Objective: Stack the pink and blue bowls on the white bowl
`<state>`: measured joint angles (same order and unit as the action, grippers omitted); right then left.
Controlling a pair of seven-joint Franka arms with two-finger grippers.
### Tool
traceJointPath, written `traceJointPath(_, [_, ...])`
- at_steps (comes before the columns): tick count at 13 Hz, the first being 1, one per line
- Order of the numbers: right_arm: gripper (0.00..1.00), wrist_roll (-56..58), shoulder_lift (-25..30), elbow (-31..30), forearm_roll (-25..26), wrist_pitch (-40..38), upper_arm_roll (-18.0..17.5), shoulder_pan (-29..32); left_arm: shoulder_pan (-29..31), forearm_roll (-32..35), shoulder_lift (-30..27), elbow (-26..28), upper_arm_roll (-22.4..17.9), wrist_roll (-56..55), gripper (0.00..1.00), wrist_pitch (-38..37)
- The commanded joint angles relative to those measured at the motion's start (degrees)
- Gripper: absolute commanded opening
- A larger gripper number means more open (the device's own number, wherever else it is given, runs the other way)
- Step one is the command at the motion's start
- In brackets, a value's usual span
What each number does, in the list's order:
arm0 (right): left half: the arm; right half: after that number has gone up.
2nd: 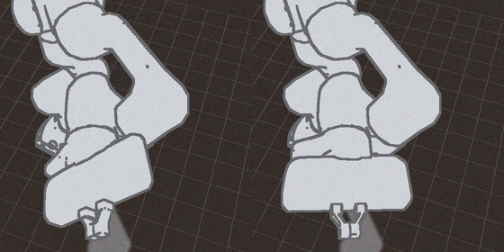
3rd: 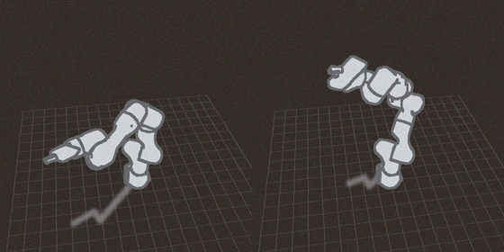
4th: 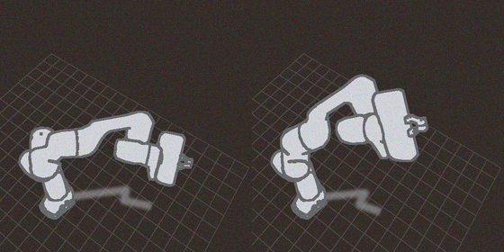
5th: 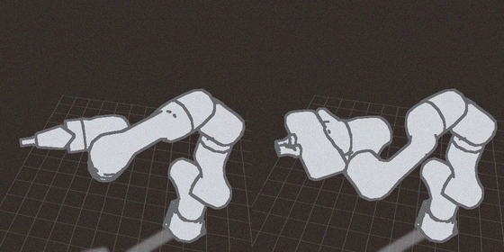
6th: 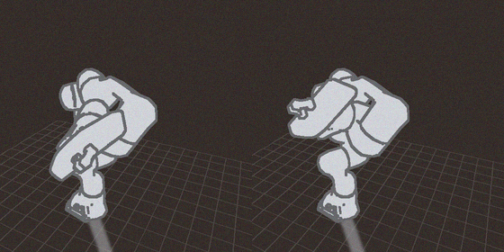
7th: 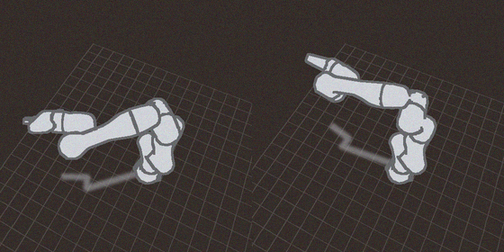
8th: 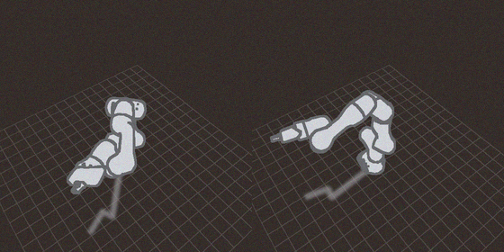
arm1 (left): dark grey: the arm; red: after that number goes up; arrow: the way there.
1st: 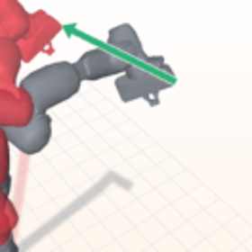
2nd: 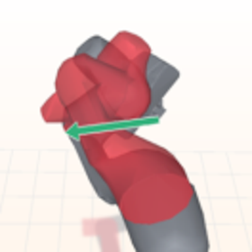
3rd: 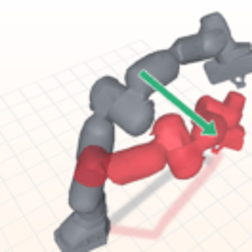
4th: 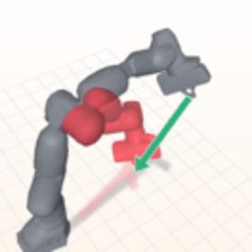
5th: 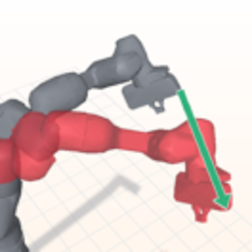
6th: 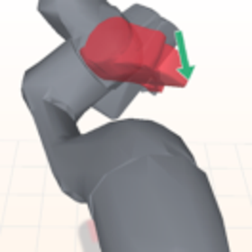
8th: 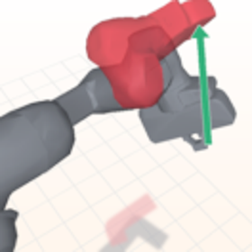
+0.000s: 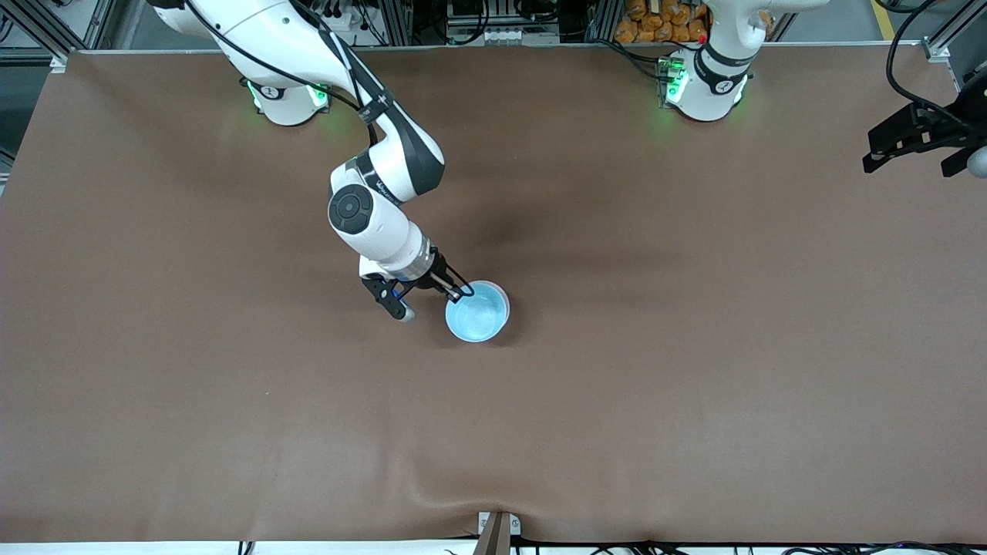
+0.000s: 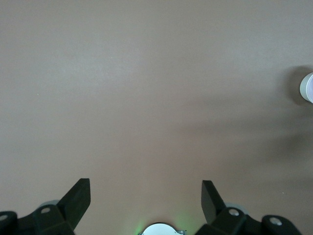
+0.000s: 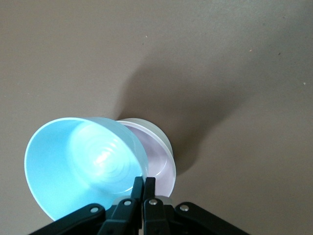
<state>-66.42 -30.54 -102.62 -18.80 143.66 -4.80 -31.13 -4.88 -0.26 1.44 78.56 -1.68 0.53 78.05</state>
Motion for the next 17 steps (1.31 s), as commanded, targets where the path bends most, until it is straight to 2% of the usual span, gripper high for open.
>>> traceJointPath(1, [0.00,-1.6,-0.7,1.2,0.5,-0.8,0.7,-0.8,0.2,-1.1,1.5,-0.2,-0.3,0.3,1.00,1.8])
traceJointPath(13, [0.02,-5.3,-0.4,0.8,0.5,-2.1,0.7,-1.8,0.4,-0.6,2.2,-0.1,-0.3,-0.3,1.00,5.1])
traceJointPath(14, [0.54,-6.3,0.0,0.7,0.5,-2.2,0.7,-1.5,0.5,-0.6,2.3,-0.1,-0.3,-0.2,1.00,5.1])
traceJointPath(15, [1.00,-7.6,0.7,0.5,0.5,-2.7,1.1,-1.5,0.6,-0.6,2.3,-0.1,-0.3,0.3,1.00,5.1])
traceJointPath(17, [1.00,-7.0,4.2,0.6,0.9,-6.8,3.1,-1.1,0.4,-0.7,2.4,-0.1,-0.3,-0.3,1.00,5.1])
